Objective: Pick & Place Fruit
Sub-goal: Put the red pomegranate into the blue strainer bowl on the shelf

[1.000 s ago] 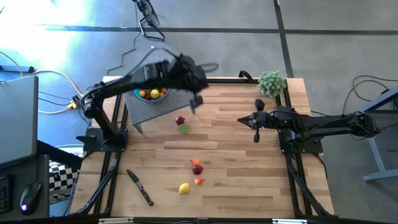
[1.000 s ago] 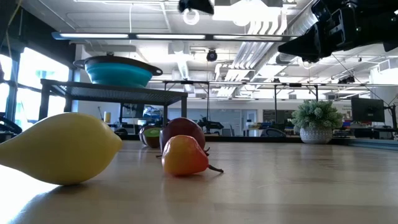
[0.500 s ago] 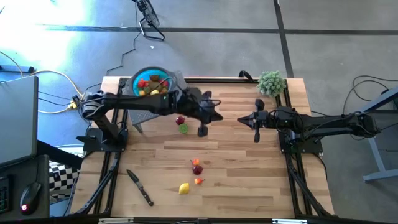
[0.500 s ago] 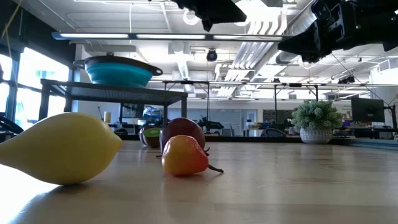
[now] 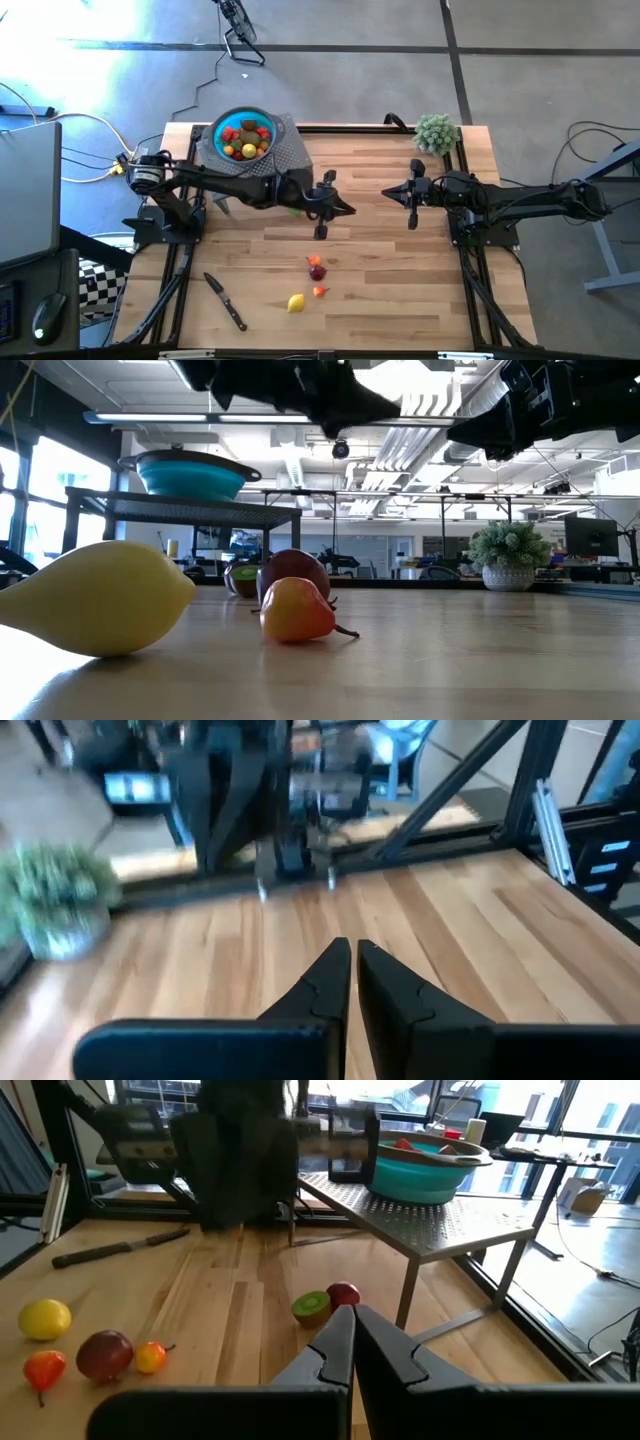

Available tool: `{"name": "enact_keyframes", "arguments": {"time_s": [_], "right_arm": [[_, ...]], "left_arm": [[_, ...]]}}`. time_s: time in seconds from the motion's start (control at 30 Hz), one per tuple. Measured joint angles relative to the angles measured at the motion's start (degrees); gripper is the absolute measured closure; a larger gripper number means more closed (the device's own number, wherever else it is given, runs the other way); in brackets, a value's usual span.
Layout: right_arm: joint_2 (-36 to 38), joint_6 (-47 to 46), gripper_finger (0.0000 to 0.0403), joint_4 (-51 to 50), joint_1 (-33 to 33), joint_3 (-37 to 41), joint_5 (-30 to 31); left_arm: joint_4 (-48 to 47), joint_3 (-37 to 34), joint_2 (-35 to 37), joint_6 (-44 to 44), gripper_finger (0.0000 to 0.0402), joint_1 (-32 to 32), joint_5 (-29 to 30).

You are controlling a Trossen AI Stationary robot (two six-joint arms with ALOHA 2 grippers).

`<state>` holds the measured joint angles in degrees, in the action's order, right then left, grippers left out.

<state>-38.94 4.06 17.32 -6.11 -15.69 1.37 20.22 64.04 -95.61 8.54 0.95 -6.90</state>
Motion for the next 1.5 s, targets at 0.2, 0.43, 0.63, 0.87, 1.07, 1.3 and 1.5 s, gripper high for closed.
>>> {"name": "enact_keyframes", "arguments": {"time_s": [0.2, 0.43, 0.63, 0.87, 1.07, 1.3, 1.5], "right_arm": [[0.0, 0.0, 0.0401, 0.0, 0.0, 0.0, 0.3], [0.0, -2.3, 0.0401, 0.3, 0.0, 0.0, 1.5], [0.0, -2.9, 0.0401, 1.0, 0.0, 0.0, 4.5], [0.0, -2.8, 0.0400, -0.1, 0.0, 0.0, 8.3], [0.0, -2.8, 0.0400, 0.0, 0.0, 0.0, 9.0], [0.0, -2.8, 0.0400, 0.0, 0.0, 0.0, 9.0], [0.0, -2.8, 0.0400, 0.0, 0.0, 0.0, 9.0]], "left_arm": [[0.6, -3.4, 3.6, -3.0, 0.0382, 0.2, 1.9], [0.0, -12.9, 15.4, 4.1, 0.0382, 0.2, 2.7], [-0.3, -22.0, 26.3, 5.0, 0.0382, 0.2, 4.4], [-6.7, -29.8, 41.2, 4.4, 0.0382, 0.1, 7.1], [-13.4, -33.7, 53.0, 3.2, 0.0382, -0.4, 7.8], [-20.3, -36.1, 64.5, 1.7, 0.0382, -1.1, 7.4], [-25.9, -37.4, 72.1, 1.5, 0.0382, -5.5, 7.4]]}}
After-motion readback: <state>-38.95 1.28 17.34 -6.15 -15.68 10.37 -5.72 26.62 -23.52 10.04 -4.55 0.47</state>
